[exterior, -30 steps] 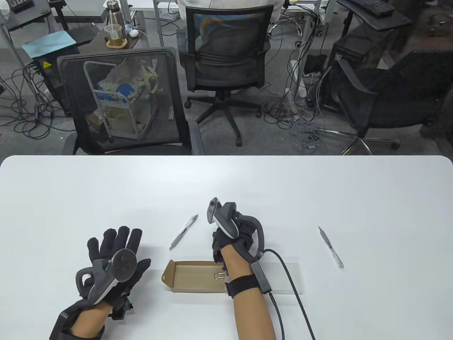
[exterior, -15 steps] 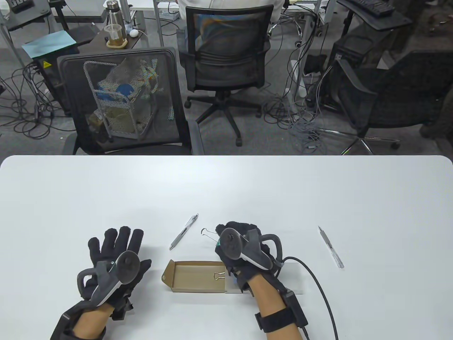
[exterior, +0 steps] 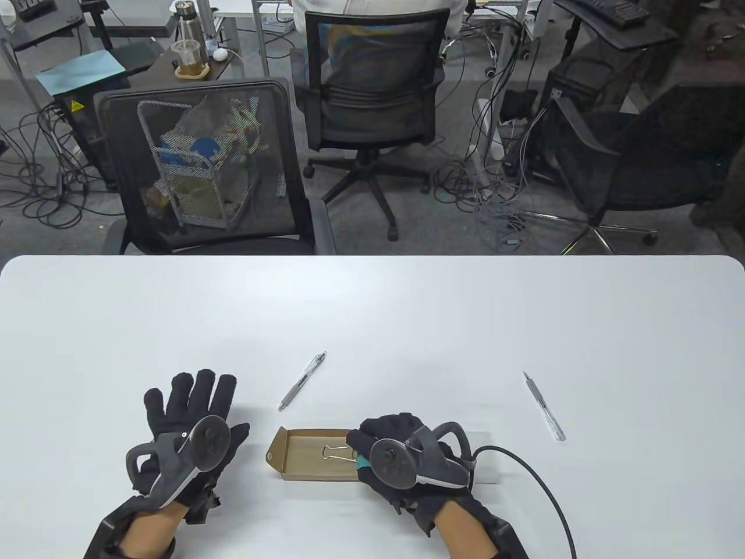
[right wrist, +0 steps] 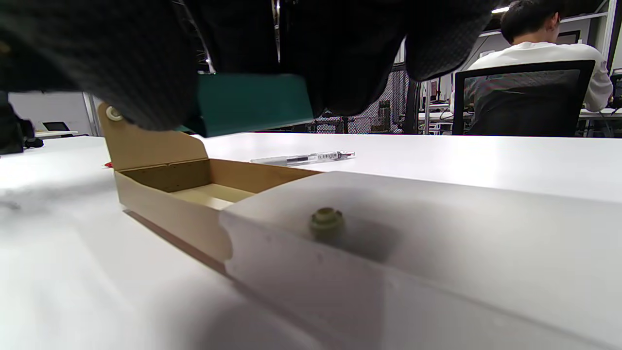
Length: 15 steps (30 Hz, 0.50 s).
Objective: Pack snap-button pull-out pencil case
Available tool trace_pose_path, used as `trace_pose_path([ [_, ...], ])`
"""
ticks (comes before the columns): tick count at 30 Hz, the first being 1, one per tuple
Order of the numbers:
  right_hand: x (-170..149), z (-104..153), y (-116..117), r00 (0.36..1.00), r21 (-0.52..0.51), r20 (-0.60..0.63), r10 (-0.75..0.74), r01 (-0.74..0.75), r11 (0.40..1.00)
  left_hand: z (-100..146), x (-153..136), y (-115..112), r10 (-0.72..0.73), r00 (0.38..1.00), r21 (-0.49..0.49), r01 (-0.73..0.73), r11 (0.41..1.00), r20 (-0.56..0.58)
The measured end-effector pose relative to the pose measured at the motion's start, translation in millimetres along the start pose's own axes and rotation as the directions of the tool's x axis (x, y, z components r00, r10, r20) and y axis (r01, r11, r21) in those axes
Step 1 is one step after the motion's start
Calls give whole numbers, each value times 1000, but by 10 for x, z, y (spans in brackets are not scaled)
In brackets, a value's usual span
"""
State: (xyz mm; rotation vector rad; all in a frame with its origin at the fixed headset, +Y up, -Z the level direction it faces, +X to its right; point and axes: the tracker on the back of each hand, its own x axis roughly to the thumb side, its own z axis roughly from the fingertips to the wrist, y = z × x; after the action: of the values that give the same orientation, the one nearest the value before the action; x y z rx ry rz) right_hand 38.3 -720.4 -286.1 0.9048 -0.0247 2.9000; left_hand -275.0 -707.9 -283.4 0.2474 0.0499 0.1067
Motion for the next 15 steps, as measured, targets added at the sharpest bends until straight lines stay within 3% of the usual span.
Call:
trace_pose_path([
  [6,5,-1,17,1000,1,3,4,-4,1000,144,314,169,56,983,45,-65,997,175],
  [11,24,-1,24,1000,3,6,20,-21,1000,200,799,90,50,930,-105,-13,994,363],
  [15,29,-3,33,1000,2,11,10,-10,1000,179,1113,-79,6,909,-180,76,981,417],
])
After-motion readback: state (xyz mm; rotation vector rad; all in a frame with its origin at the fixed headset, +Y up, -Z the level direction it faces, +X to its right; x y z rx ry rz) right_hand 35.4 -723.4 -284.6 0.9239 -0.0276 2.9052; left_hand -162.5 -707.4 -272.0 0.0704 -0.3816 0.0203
